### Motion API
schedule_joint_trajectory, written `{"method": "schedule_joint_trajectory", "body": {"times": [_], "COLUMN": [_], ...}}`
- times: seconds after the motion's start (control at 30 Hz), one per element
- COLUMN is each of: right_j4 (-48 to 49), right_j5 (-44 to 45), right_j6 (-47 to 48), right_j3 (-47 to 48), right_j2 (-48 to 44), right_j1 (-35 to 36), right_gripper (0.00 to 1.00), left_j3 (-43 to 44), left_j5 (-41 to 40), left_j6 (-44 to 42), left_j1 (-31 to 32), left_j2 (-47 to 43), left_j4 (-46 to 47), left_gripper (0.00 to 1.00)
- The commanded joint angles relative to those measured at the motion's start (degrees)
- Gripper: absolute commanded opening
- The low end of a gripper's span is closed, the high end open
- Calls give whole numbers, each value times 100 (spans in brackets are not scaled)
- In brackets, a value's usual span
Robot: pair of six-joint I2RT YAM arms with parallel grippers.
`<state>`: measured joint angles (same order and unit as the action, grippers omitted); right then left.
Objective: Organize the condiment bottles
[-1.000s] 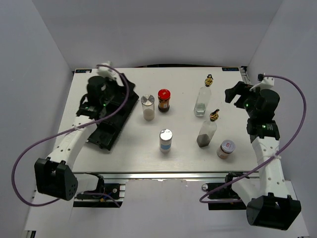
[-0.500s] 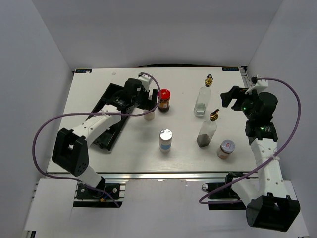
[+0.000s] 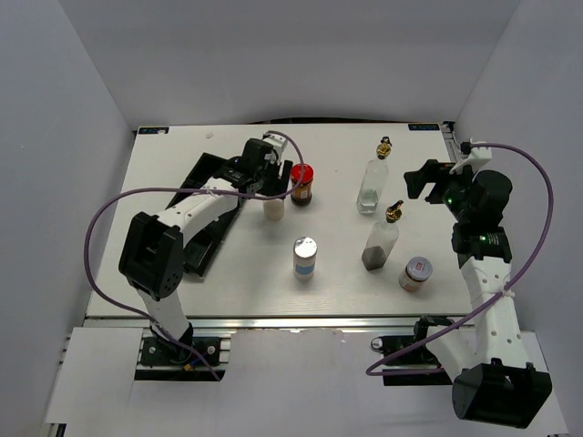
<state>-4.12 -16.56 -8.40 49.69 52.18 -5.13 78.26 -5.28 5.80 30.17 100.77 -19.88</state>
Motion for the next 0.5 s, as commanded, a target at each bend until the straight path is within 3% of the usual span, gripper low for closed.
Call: {"method": "schedule_joint_trajectory", "body": {"times": [0.0, 0.03, 0.27, 0.47], "right_j4": [219, 219, 245, 324], "right_j5": [117, 135, 372, 443], "right_j6": [67, 58, 6, -38], "right_j3": [-21, -21, -91, -135], "right_j2": [-129, -129, -200, -200], "right_j1": [3, 3, 3, 3], "right_gripper": [89, 89, 89, 89], "left_j3": [391, 531, 1032, 1350], "left_j5": [1, -34, -815, -1844], "left_j6": [-79, -53, 70, 237], "left_j1": [32, 32, 24, -90], "left_j2": [12, 30, -662, -1007], "left_j4": [-156, -226, -324, -332], "left_gripper": [81, 57, 12, 11]}}
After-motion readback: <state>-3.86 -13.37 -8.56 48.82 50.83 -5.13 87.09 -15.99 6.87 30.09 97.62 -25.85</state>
